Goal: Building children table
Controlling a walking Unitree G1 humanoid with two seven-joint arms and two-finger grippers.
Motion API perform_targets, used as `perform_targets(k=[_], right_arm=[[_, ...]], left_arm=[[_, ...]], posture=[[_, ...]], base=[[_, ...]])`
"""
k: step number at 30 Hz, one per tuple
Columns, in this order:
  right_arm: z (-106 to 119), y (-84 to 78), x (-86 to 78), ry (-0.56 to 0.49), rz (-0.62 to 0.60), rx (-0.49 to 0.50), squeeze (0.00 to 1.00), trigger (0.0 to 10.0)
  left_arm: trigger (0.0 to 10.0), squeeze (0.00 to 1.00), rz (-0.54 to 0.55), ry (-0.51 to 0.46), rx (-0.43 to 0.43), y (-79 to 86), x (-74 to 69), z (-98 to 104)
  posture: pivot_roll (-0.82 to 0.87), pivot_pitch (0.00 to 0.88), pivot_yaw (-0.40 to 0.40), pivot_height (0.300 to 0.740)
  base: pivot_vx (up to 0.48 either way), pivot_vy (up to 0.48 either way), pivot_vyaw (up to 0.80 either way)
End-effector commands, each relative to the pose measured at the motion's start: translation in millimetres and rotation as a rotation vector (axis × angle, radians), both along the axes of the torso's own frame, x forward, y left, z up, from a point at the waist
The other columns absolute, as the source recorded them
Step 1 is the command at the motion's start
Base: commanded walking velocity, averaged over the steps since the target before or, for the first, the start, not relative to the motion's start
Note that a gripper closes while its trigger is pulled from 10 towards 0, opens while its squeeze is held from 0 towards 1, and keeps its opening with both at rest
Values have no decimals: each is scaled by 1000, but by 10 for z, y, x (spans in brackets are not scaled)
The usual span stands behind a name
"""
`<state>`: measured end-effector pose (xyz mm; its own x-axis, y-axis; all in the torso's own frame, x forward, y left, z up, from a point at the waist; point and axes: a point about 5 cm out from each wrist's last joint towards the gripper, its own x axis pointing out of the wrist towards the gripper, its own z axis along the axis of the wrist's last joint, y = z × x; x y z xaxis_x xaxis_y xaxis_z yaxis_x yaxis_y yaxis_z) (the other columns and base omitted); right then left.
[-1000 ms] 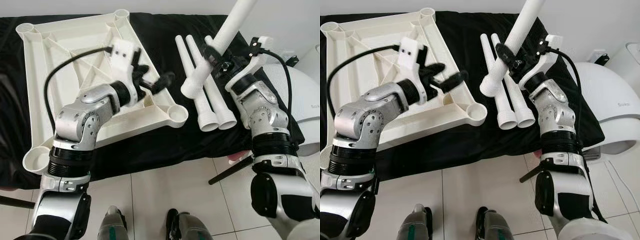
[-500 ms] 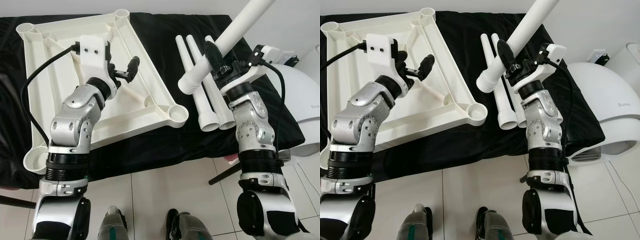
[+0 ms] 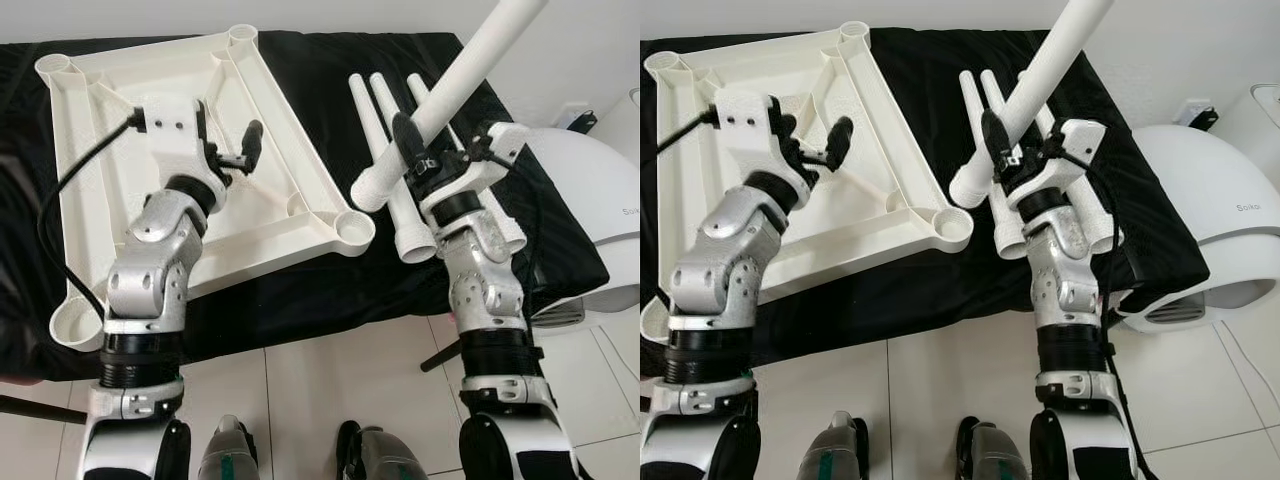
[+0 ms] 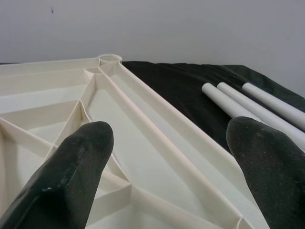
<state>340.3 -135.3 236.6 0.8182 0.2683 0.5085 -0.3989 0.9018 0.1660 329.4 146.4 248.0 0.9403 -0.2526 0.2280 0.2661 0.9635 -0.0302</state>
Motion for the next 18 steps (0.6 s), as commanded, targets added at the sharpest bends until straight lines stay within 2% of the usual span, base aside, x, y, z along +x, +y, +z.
perform_targets(k=[1,6,12,16,18], right_arm=[[-65,20,-28,12,-22,-21,0,10000],[-131,51,-81,18,-41,-43,0,10000],[-149,44,-108,11,-46,-48,0,10000],[-209,40,-168,-1,-58,-65,0,10000],[-218,39,-201,-15,-68,-61,0,10000]], left_arm=[[10000,0,159,50,-44,90,20,-119],[10000,0,201,54,-68,126,-12,-225],[10000,0,211,40,-65,126,-35,-226],[10000,0,241,11,-33,134,-103,-231],[10000,0,279,-34,2,158,-155,-208]], posture=[[22,77,-14,740],[12,63,-10,740],[12,63,-10,740],[20,61,-8,740],[37,80,-14,740]], base=[[0,0,0],[0,0,0],[0,0,0],[0,0,0],[0,0,0]])
